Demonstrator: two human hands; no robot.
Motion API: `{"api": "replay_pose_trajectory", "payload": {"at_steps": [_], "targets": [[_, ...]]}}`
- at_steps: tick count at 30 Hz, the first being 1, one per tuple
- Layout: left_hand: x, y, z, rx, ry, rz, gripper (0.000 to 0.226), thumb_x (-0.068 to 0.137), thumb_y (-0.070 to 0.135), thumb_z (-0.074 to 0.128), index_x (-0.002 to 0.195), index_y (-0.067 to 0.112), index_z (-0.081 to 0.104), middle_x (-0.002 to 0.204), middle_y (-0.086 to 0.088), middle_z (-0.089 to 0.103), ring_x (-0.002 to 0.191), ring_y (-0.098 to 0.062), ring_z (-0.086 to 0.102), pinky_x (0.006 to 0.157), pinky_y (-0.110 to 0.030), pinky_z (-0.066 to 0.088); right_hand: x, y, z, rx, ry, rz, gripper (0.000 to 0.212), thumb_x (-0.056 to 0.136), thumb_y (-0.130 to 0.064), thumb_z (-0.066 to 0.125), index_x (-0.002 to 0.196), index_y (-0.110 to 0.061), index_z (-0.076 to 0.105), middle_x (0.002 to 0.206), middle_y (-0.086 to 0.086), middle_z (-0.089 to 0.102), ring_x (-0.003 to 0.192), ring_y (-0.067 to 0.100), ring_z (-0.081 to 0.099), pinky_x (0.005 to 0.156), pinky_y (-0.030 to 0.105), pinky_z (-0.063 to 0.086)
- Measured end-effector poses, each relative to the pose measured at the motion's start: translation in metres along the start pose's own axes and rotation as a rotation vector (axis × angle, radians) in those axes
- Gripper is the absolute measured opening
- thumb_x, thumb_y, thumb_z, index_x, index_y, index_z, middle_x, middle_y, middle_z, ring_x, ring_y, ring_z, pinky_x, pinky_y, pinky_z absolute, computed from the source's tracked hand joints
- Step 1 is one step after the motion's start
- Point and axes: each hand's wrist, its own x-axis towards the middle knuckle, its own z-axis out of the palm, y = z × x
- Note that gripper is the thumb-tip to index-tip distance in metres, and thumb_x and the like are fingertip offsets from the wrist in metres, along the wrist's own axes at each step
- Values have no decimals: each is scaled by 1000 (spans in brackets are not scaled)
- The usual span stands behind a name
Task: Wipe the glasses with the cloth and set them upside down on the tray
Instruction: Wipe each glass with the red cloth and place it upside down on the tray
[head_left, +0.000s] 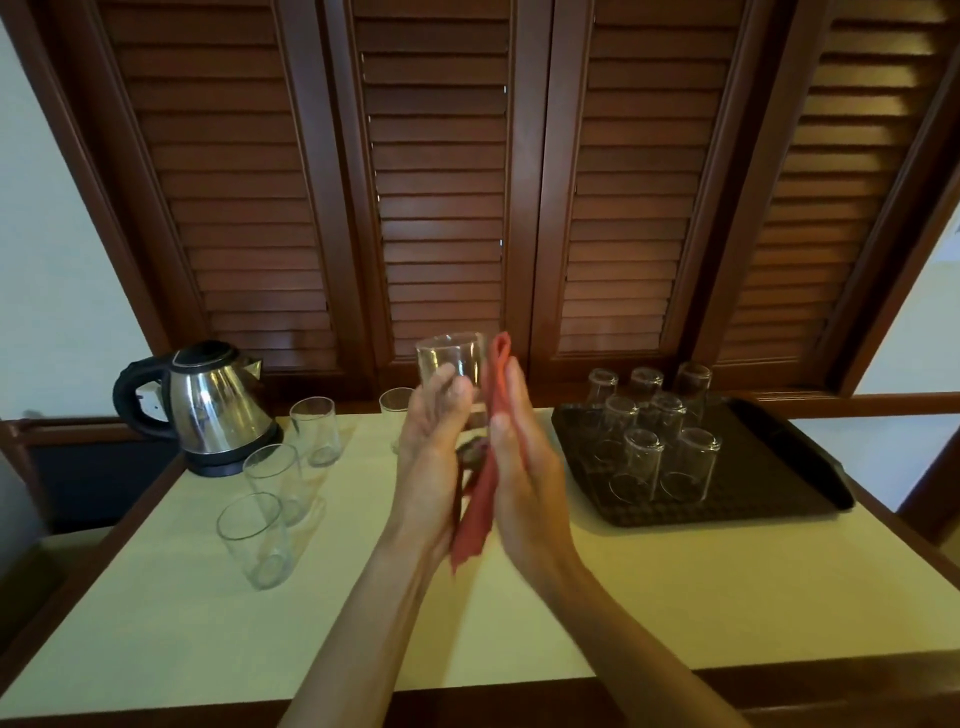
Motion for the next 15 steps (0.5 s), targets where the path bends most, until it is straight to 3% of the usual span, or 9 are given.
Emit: {"api": "replay_pose_trajectory", "payload": {"at_steps": [2, 4, 6, 8, 10, 12, 15], "targets": [[-9, -5, 4, 38, -38, -35, 51, 90, 57, 63, 138, 38, 62, 136, 2, 69, 126, -20, 67, 99, -49, 57, 13, -9, -6, 45, 71, 34, 54, 104, -34, 36, 157, -29, 26, 153, -20, 45, 139, -3, 44, 116, 28, 38], [-6, 0, 2, 61, -36, -34, 51, 93, 64, 58, 136, 37, 66, 137, -3, 68, 128, -24, 66, 104, -52, 55, -1, -11, 1, -30, 35, -12, 52, 106, -36, 33, 156, -29, 21, 158, -26, 30, 145, -9, 30, 118, 17, 29], [5, 6, -6, 48, 15, 10, 49, 98, 59, 54, 134, 29, 67, 131, -11, 70, 126, -29, 66, 106, -49, 54, -26, -5, 9, -109, -39, -96, 55, 108, -42, 29, 158, -22, 17, 167, -17, 15, 152, -2, 17, 120, 15, 20], [5, 9, -8, 77, 22, 70, 52, 99, 56, 54, 141, 26, 60, 129, -12, 71, 123, -30, 68, 103, -47, 56, -25, -2, 7, -20, -49, -75, 54, 109, -35, 29, 160, -19, 19, 164, -10, 30, 149, 6, 31, 120, 23, 30], [-4, 3, -4, 160, -20, 51, 56, 97, 60, 49, 146, 33, 55, 132, -4, 70, 123, -25, 68, 100, -50, 58, -2, -7, 1, 61, 38, 9, 55, 106, -31, 33, 160, -24, 22, 151, -5, 52, 133, 4, 52, 111, 31, 45], [-12, -2, 1, 176, -30, -19, 57, 93, 65, 42, 138, 38, 62, 131, -1, 71, 121, -22, 69, 95, -54, 61, 11, -14, -2, -5, 132, 3, 54, 106, -35, 34, 157, -30, 21, 159, -14, 37, 141, -3, 40, 117, 27, 37], [-4, 4, -1, 180, 33, -15, 66, 93, 79, 37, 136, 37, 65, 131, -3, 71, 122, -20, 69, 104, -52, 56, -10, -6, 13, -175, 36, -104, 53, 106, -40, 31, 156, -28, 20, 167, -18, 11, 154, 2, 13, 125, 25, 17]]}}
